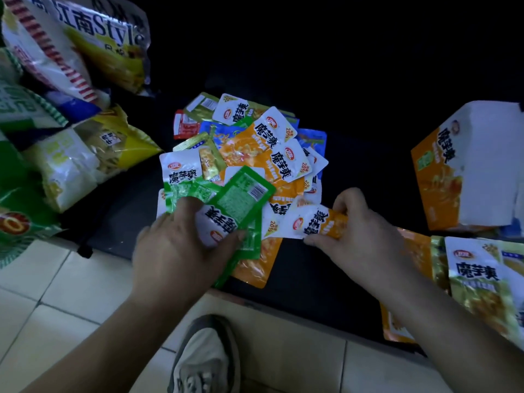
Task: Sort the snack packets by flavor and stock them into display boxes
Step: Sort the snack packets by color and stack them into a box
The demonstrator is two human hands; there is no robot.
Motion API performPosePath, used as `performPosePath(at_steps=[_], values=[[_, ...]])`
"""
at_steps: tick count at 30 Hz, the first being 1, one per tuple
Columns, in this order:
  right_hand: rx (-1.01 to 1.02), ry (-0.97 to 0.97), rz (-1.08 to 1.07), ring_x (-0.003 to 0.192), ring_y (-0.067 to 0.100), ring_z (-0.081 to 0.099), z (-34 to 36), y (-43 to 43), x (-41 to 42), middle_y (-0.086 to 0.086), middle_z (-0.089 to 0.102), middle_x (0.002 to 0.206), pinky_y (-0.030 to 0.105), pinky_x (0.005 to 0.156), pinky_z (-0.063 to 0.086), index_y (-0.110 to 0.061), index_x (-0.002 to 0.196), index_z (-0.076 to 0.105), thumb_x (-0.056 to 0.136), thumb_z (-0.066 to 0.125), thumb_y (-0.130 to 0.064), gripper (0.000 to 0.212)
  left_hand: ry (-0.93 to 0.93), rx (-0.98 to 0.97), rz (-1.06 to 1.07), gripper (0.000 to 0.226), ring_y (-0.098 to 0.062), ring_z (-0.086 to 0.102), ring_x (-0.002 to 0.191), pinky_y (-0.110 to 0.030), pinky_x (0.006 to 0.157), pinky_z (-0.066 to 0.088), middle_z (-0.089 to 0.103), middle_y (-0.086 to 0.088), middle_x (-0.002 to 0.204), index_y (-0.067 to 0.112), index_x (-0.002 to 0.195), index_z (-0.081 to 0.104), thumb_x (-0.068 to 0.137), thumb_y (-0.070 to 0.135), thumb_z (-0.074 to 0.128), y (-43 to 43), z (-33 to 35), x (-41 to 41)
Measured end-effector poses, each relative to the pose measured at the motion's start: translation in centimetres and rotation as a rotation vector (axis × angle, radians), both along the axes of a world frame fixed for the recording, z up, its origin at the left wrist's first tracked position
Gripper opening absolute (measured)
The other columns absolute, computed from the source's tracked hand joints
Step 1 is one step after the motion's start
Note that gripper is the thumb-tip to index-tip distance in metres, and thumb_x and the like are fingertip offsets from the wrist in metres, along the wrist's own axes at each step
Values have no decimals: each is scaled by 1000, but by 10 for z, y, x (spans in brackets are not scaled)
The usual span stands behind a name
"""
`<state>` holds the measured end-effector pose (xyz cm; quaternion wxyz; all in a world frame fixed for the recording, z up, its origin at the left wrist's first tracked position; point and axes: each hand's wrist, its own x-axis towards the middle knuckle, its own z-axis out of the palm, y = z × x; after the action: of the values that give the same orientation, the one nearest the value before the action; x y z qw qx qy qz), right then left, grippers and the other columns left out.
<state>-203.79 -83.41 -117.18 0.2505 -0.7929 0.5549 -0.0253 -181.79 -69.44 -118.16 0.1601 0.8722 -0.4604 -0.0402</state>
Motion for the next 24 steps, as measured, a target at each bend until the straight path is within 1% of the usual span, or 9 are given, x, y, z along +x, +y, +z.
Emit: performPosePath(at_steps=[2, 4, 6, 8, 12, 15, 17, 20, 24], values=[[177, -306, -242, 81, 1, 61, -5, 5, 5, -15, 63, 93, 34, 68, 52, -33, 103, 44, 73, 87, -52, 56, -54, 43, 8, 75, -36, 61, 93, -42, 74, 47, 67, -7, 101, 19, 114, 59, 76, 84, 61, 0, -2, 4], [287, -488, -367, 89, 7, 69, -10, 10, 13, -12, 70, 103, 39, 75, 60, -36, 109, 51, 81, 84, -46, 45, -68, 75, 24, 79, -37, 54, 111, -48, 84, 46, 61, -5, 124, 22, 121, 61, 78, 87, 50, 3, -6, 5], [351, -573, -389, 90, 8, 72, -14, 16, 20, -14, 72, 103, 46, 80, 63, -39, 115, 54, 91, 76, -38, 32, -47, 60, 44, 75, -39, 51, 121, -52, 92, 46, 58, -7, 134, 22, 125, 62, 82, 82, 48, 8, -9, 6], [379, -631, -383, 84, 6, 72, -17, 23, 26, -16, 73, 97, 46, 79, 63, -41, 111, 58, 95, 71, -32, 22, -47, 74, -7, 71, -40, 51, 125, -53, 100, 46, 60, -11, 132, 17, 125, 62, 86, 75, 49, 13, -17, 6], [405, -675, -384, 79, 1, 72, -20, 35, 37, -22, 74, 94, 38, 74, 63, -38, 106, 62, 95, 72, -27, 18, -55, 85, -93, 72, -47, 40, 142, -59, 118, 31, 49, -24, 151, 3, 140, 57, 90, 56, 59, 9, -30, -9], [322, -636, -341, 78, -3, 70, -22, 34, 33, -22, 72, 93, 21, 61, 57, -38, 102, 61, 96, 70, -31, 14, -16, 55, -157, 71, -45, 37, 145, -62, 118, 29, 44, -20, 158, 7, 144, 56, 92, 54, 54, -5, -26, -31], [268, -577, -314, 81, -13, 64, -22, 32, 29, -24, 69, 89, 11, 58, 49, -40, 96, 60, 93, 73, -36, 14, 33, 40, -238, 70, -43, 39, 144, -59, 116, 31, 43, -15, 159, 13, 147, 54, 94, 58, 52, -7, -28, -39], [227, -553, -330, 78, -14, 63, -24, 32, 24, -18, 67, 84, 14, 59, 46, -38, 91, 59, 90, 76, -41, 17, 61, -2, -264, 66, -41, 48, 132, -54, 107, 40, 49, -13, 153, 22, 148, 54, 92, 56, 60, -3, -30, -36], [176, -516, -331, 77, -9, 59, -27, 32, 21, -10, 62, 84, 17, 56, 44, -32, 93, 54, 91, 72, -45, 22, 33, 33, -127, 75, -33, 54, 106, -44, 84, 40, 61, -3, 118, 23, 141, 56, 79, 64, 67, -3, -23, -24]])
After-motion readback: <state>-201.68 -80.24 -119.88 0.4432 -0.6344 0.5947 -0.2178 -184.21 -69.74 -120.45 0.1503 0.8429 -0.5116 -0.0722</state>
